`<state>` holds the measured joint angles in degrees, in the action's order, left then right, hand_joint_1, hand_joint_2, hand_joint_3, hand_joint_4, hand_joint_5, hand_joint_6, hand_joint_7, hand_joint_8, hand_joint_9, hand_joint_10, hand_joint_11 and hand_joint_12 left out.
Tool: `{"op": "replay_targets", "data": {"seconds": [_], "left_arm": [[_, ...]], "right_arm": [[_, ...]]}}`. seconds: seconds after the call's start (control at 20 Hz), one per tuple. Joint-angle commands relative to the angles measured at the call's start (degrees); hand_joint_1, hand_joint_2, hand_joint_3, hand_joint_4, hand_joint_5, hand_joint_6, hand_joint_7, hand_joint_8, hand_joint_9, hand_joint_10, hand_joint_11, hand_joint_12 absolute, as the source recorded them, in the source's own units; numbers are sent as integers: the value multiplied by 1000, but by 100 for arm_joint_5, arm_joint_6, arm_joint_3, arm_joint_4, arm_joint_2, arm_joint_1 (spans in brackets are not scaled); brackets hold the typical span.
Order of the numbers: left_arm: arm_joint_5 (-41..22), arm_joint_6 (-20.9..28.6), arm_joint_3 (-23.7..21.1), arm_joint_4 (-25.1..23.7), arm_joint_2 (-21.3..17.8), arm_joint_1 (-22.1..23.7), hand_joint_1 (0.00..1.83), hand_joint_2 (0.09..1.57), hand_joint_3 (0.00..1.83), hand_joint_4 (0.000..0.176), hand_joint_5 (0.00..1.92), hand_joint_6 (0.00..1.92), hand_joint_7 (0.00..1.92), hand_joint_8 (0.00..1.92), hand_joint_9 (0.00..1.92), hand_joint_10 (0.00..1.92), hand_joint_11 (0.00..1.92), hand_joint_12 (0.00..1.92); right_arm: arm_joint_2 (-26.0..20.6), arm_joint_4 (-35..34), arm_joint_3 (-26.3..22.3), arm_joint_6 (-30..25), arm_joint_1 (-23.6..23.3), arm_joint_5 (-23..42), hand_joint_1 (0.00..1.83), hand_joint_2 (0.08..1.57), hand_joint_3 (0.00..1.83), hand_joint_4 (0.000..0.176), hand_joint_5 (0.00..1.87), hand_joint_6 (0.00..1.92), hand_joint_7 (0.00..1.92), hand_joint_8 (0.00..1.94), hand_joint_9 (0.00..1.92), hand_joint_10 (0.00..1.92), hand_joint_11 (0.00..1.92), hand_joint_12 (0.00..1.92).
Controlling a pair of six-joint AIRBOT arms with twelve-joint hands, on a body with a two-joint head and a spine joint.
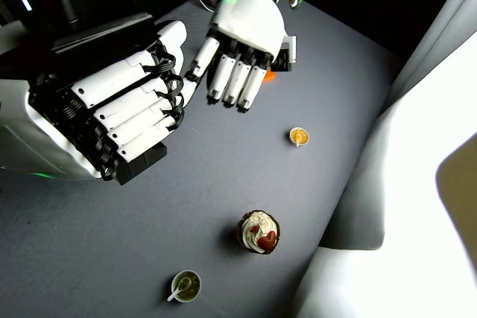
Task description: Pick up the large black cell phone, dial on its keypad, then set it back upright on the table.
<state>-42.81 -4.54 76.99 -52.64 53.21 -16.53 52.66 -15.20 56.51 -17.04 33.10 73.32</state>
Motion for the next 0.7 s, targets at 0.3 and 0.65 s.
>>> {"op": "replay_targets", "data": {"seconds": [0.3, 0.65], "left_arm": [[-451, 128, -240, 324, -136, 311, 1315, 1240, 0, 75, 9, 3, 722, 1477, 755, 1921, 688, 1921], [-1530, 1362, 8, 318, -676, -91, 1317, 1240, 0, 66, 8, 2, 725, 1476, 777, 1921, 670, 1921]], "right_arm": [[-8, -74, -21, -126, -80, 838, 1492, 1087, 0, 0, 1039, 681, 1012, 856, 924, 1096, 865, 1571], [153, -134, 74, -92, 8, 1049, 1491, 1092, 1, 0, 1019, 708, 993, 900, 902, 1120, 872, 1565]]}}
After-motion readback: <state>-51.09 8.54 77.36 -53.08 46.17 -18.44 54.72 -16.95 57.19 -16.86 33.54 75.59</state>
